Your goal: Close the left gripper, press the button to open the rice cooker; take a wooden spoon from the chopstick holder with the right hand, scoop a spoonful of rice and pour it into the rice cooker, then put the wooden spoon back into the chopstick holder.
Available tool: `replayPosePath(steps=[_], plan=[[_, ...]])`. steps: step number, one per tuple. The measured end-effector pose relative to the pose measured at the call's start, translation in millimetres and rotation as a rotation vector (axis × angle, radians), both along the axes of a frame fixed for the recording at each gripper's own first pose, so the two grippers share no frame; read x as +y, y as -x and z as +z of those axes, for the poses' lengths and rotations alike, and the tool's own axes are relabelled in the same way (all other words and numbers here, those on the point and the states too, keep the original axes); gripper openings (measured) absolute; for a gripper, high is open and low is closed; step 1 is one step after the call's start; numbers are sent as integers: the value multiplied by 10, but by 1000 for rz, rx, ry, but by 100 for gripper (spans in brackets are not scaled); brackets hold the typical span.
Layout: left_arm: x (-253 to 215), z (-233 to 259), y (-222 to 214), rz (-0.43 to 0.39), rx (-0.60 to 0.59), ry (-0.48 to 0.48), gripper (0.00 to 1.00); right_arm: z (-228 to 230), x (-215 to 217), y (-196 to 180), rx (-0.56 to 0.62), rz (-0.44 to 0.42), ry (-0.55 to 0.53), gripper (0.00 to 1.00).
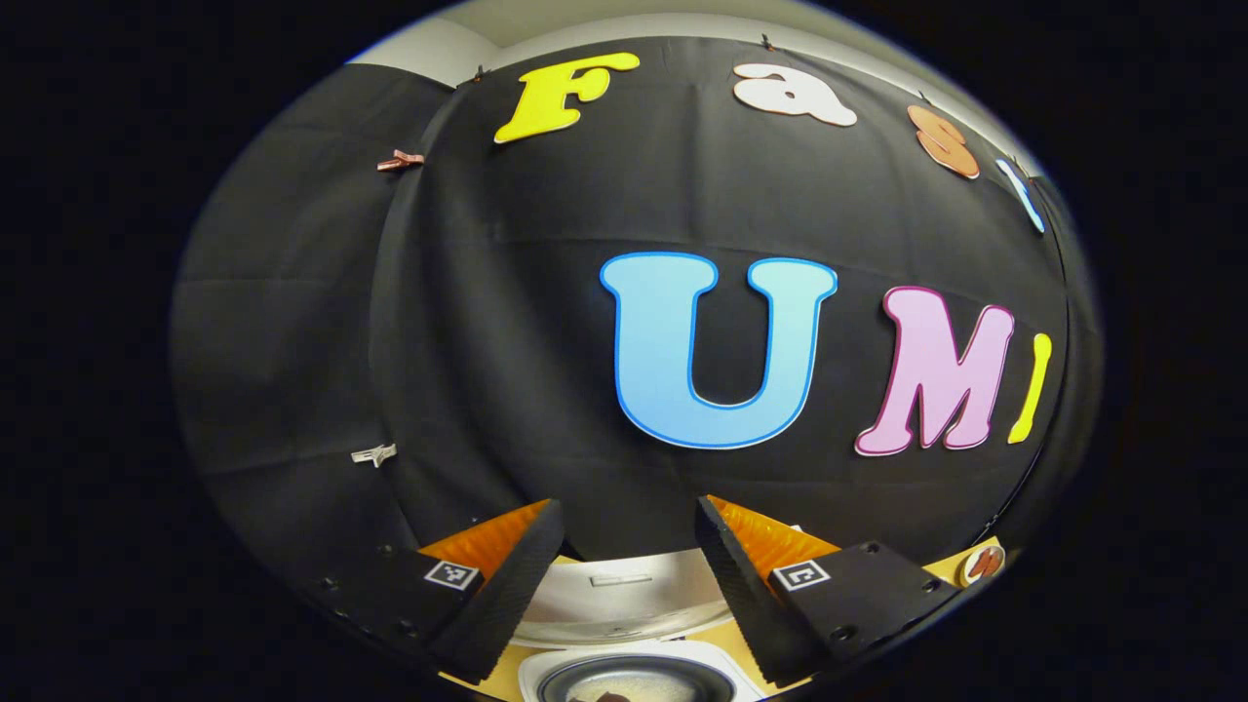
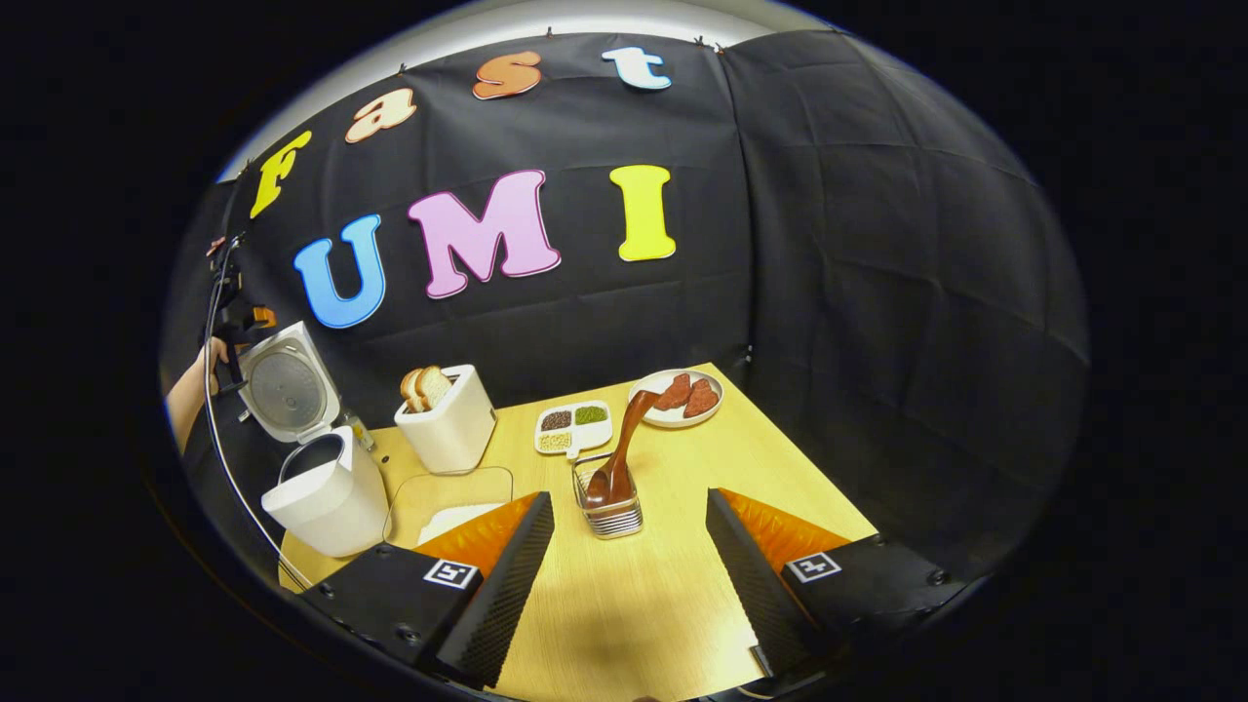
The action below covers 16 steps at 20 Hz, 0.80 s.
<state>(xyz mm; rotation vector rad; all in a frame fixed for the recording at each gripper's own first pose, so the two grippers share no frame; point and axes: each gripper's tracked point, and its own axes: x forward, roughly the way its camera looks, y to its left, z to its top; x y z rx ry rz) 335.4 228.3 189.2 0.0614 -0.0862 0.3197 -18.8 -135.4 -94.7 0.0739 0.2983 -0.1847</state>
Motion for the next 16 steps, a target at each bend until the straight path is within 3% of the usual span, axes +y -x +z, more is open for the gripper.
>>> replayPosePath(steps=[5,16], plan=[[-37,-176,36,35,106,-11,96,-101,127,-59,16,43,-25,99],[-528,-935,831,37,311,146,98,-217,320,-133,28,168,-100,99]])
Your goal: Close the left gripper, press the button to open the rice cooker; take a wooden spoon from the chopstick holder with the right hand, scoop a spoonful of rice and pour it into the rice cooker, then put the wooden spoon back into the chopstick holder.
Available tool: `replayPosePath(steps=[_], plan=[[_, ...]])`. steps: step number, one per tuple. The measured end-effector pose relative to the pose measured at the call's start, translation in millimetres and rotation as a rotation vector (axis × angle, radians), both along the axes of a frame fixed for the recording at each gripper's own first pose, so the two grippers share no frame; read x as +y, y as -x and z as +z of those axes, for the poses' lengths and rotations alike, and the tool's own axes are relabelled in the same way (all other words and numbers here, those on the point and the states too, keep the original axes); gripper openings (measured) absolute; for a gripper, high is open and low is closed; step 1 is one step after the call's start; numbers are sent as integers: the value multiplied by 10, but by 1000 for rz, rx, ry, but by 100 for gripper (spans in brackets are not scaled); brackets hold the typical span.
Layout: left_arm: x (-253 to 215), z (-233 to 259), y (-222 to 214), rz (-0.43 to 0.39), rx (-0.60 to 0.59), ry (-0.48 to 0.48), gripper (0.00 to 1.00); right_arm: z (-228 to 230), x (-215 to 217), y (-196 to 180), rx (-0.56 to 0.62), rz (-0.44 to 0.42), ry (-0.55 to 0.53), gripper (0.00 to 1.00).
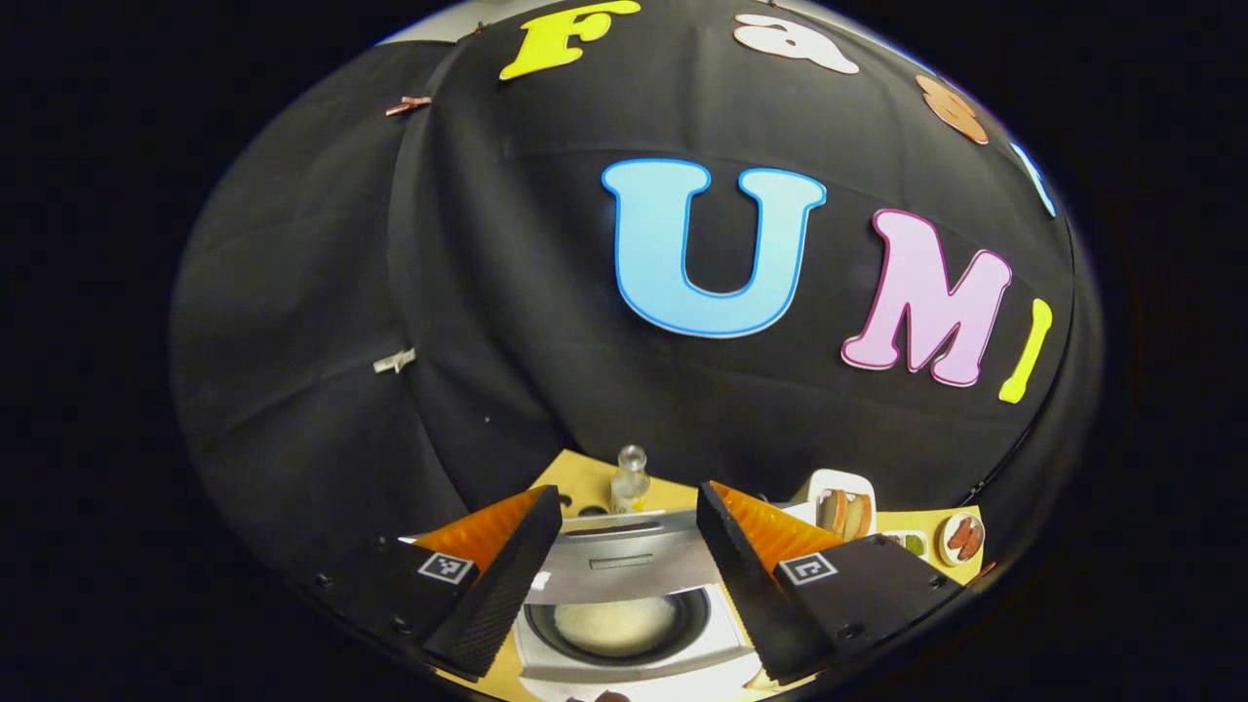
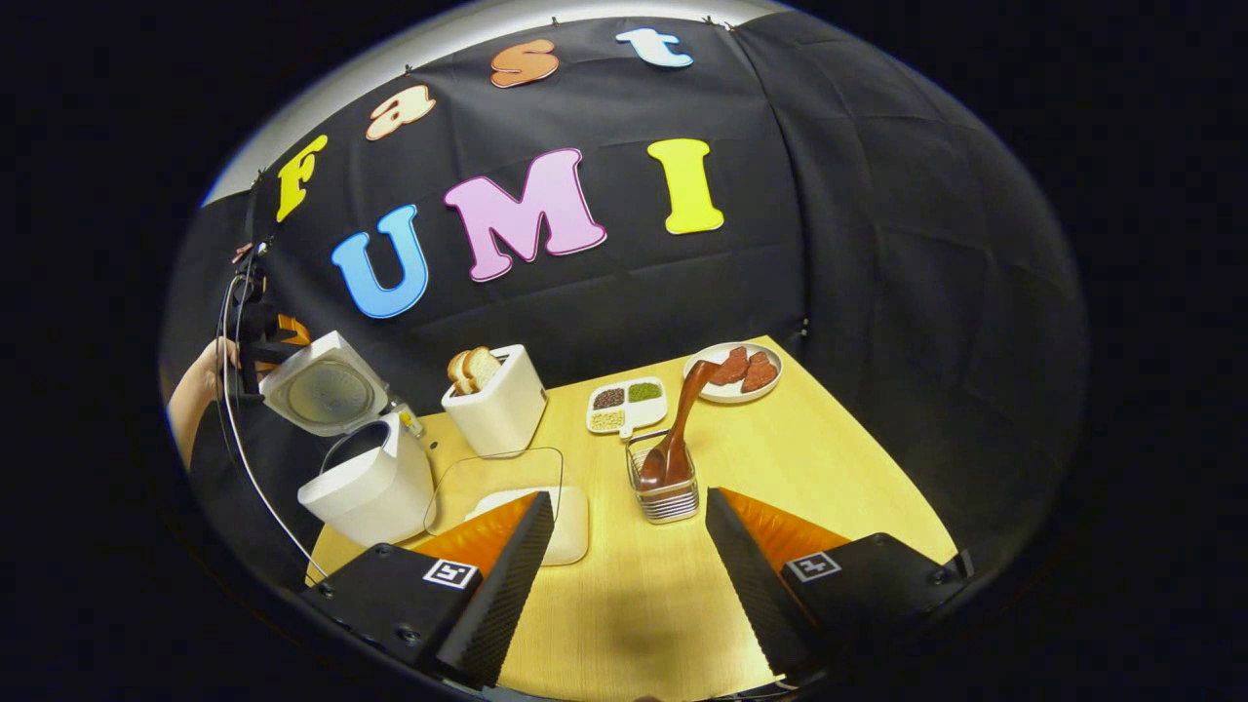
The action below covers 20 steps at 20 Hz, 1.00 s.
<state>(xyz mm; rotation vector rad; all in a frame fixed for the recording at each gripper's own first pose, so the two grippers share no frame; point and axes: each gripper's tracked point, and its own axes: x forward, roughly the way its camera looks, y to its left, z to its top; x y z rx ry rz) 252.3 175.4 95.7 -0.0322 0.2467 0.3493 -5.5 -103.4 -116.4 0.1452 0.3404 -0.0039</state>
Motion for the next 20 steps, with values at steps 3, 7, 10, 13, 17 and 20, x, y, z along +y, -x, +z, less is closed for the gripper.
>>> replayPosePath(steps=[3,7,10,13,17,20], plan=[[-113,-332,190,5,36,14,98,-98,8,33,16,33,7,99],[-221,-815,355,21,82,3,99,-149,-17,38,27,61,15,99],[-246,-1093,400,35,101,-19,99,-205,-32,27,40,65,7,98],[-259,-1426,409,56,123,2,99,-230,-97,22,49,72,10,98],[-242,-1840,407,70,172,-1,99,-258,-166,-9,55,97,29,99],[-229,-1893,383,84,150,-17,100,-250,-178,-72,48,126,45,99]])
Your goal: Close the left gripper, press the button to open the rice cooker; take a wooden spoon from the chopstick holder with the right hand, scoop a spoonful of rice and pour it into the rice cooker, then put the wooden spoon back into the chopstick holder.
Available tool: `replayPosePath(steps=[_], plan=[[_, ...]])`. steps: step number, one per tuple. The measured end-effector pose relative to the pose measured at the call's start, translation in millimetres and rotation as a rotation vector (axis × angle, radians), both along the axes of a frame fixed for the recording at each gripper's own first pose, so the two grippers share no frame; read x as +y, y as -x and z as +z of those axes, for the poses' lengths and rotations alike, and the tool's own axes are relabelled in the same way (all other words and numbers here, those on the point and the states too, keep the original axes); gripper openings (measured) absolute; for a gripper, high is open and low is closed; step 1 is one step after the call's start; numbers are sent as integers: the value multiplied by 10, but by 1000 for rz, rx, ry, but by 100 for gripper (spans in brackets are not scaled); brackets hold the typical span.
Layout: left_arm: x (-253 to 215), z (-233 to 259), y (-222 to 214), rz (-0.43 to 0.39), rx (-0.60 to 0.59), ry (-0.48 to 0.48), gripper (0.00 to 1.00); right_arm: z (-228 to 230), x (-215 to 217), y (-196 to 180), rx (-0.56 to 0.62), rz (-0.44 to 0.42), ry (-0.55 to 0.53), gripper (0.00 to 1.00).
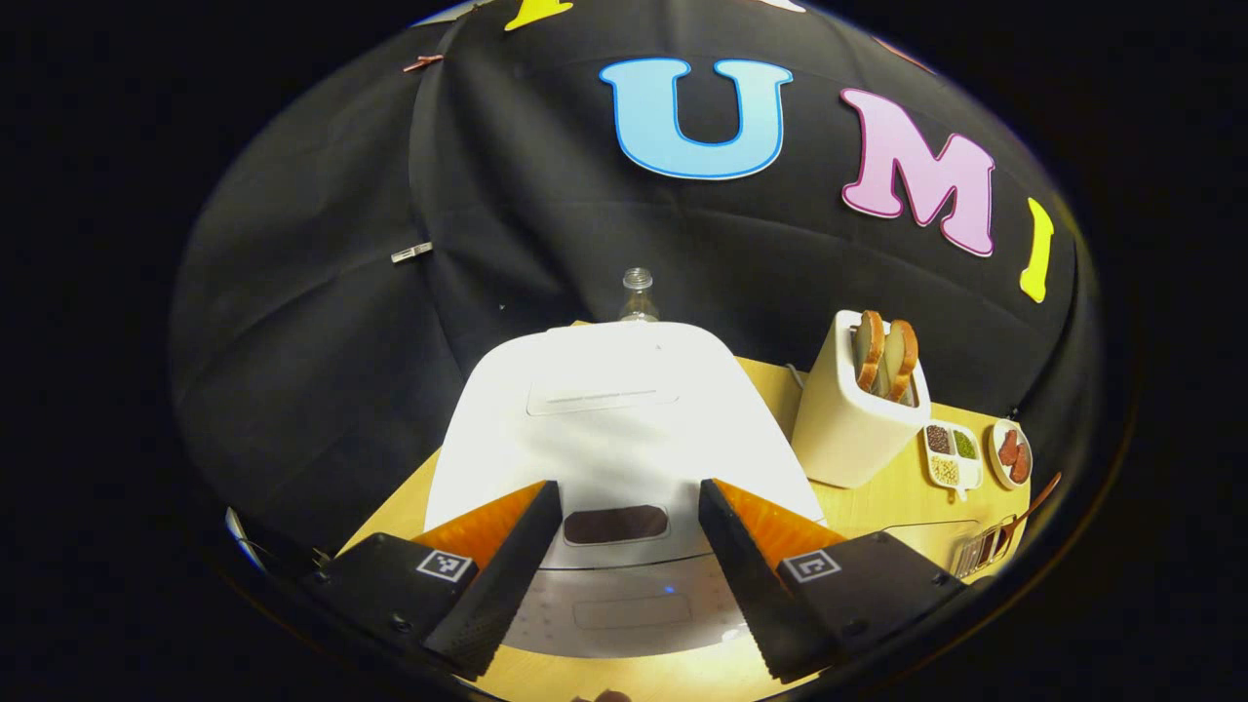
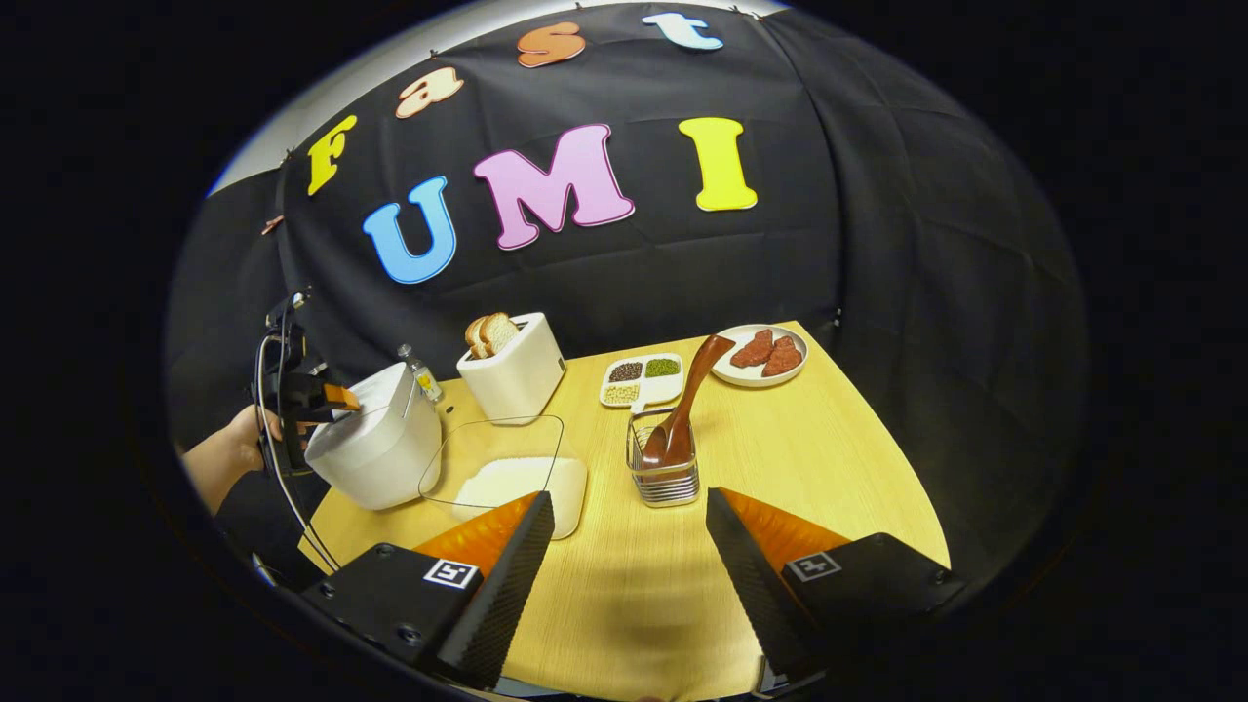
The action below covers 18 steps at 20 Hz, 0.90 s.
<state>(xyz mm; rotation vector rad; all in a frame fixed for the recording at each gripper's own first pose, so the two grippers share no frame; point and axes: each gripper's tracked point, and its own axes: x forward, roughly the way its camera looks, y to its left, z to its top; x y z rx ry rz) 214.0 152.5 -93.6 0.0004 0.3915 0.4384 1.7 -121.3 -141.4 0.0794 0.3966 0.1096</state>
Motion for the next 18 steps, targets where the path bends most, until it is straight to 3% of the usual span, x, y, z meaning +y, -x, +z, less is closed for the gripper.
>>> replayPosePath(steps=[10,13,18], plan=[[-75,-1,-26,-52,15,-20,100,-161,24,-173,17,55,12,99],[-321,426,130,-125,-119,-64,97,74,59,-150,-44,26,29,99],[-841,1230,861,-263,-318,-149,96,661,172,-5,-184,-24,50,98]])
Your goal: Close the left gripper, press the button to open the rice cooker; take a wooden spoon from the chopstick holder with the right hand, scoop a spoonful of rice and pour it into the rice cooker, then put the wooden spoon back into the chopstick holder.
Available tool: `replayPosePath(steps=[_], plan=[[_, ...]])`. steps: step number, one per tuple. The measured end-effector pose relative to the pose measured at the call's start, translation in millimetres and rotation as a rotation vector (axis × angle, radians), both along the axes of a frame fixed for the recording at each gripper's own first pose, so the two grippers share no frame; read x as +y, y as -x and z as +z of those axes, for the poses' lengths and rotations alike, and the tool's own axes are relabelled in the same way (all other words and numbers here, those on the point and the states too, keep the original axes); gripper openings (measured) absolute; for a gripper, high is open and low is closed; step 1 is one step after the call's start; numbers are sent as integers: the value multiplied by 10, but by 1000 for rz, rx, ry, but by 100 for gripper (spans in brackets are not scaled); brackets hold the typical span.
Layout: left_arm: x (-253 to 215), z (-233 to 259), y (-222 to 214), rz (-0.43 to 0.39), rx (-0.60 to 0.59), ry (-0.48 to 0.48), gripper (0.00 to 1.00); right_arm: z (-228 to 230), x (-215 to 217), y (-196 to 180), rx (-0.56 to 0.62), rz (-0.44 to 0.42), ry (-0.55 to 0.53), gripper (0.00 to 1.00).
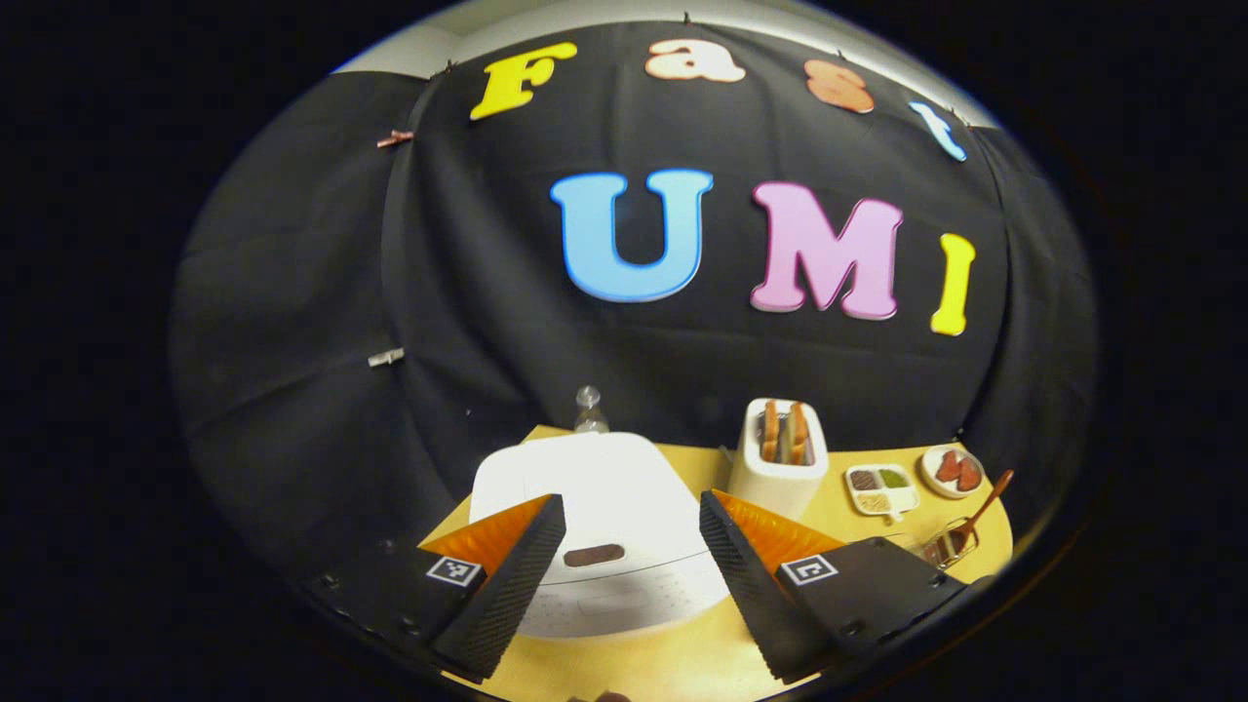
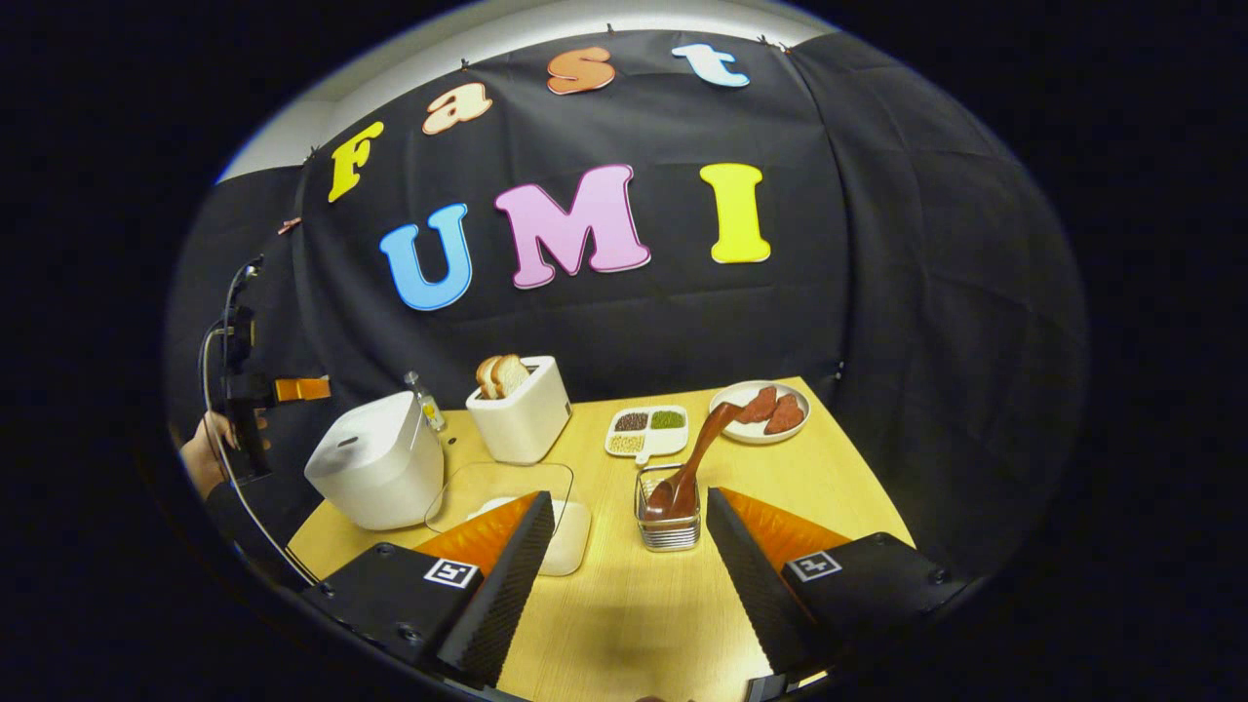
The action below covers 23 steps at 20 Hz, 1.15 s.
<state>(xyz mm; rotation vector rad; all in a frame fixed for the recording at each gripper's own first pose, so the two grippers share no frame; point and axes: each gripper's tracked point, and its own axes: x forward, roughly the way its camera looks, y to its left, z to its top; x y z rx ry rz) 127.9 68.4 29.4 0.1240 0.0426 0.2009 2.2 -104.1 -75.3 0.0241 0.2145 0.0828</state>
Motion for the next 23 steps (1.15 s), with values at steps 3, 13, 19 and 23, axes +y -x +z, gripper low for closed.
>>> replayPosePath(steps=[3,13,19,23], plan=[[-254,284,615,-88,-98,-15,96,434,61,176,-112,-35,7,98],[-428,-32,2015,-179,-140,36,95,644,203,1180,-244,-125,72,98],[-336,-417,2218,-195,-95,88,95,459,238,1427,-199,-163,60,98],[-256,-475,2211,-167,-87,77,95,535,314,1404,-210,-154,53,98]])
